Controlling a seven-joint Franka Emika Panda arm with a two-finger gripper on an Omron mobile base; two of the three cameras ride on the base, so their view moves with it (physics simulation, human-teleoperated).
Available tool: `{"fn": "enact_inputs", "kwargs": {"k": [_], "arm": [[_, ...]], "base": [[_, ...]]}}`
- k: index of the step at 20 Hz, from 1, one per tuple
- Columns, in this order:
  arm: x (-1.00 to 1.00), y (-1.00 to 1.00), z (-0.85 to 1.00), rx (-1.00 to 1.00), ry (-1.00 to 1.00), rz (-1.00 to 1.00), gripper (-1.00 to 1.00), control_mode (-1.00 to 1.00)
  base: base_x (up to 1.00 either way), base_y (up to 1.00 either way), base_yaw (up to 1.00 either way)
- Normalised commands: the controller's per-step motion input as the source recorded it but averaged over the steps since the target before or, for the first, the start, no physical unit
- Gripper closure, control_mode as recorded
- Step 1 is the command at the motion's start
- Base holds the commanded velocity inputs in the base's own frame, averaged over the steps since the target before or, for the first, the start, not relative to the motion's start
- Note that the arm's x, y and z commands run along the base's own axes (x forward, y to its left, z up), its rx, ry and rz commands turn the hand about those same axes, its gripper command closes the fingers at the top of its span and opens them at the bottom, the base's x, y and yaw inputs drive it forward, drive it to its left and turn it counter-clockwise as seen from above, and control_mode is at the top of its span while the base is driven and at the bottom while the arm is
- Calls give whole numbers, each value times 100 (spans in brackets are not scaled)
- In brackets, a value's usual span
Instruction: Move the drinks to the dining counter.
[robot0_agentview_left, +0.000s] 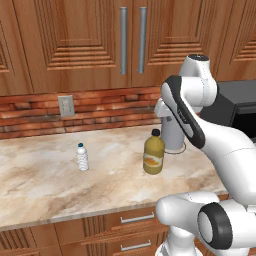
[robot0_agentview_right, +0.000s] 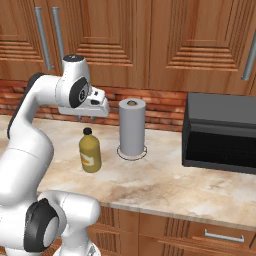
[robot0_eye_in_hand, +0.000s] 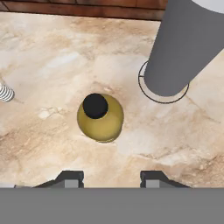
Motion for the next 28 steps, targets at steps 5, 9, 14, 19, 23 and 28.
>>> {"fn": "enact_inputs", "kwargs": {"k": [5,9,14,19,23,28], "arm": [[-6,0,0,0,0,0,-100,-100],[-21,0,0,0,0,2,-100,-100],[-43,0,-7,0,-5,11,-100,-100],[-24,0,-2,0,-8,18,-100,-100],[-8,-1,0,0,-9,27,-100,-100],[0,-1,0,0,-10,30,-100,-100]], "base": [[0,0,0],[0,0,0],[0,0,0],[0,0,0],[0,0,0],[0,0,0]]}}
